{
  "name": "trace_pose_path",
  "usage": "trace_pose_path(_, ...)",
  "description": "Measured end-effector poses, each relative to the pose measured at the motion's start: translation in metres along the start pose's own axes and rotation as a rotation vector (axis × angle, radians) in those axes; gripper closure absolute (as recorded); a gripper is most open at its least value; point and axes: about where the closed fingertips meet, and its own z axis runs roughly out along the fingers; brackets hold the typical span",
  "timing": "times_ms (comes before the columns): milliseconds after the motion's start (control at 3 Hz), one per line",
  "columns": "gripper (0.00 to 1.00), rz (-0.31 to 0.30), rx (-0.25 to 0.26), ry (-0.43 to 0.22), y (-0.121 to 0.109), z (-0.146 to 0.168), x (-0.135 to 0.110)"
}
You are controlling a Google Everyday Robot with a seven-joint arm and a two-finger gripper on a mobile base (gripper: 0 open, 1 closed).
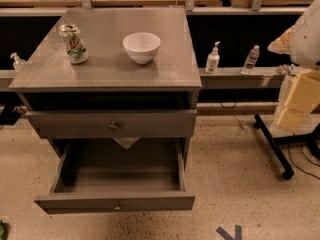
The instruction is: Close middle drawer
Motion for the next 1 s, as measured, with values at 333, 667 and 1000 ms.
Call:
trace_pose_path(333, 0.00, 0.000, 0.000, 0.000, 0.000, 0.000, 0.000)
trace_pose_path(667, 0.00, -0.028, -0.034, -0.053, -0.003, 0.041, -0.019)
trace_pose_path(1000, 0.00, -0.059, -0.119, -0.147, 0.013, 0.125, -0.057)
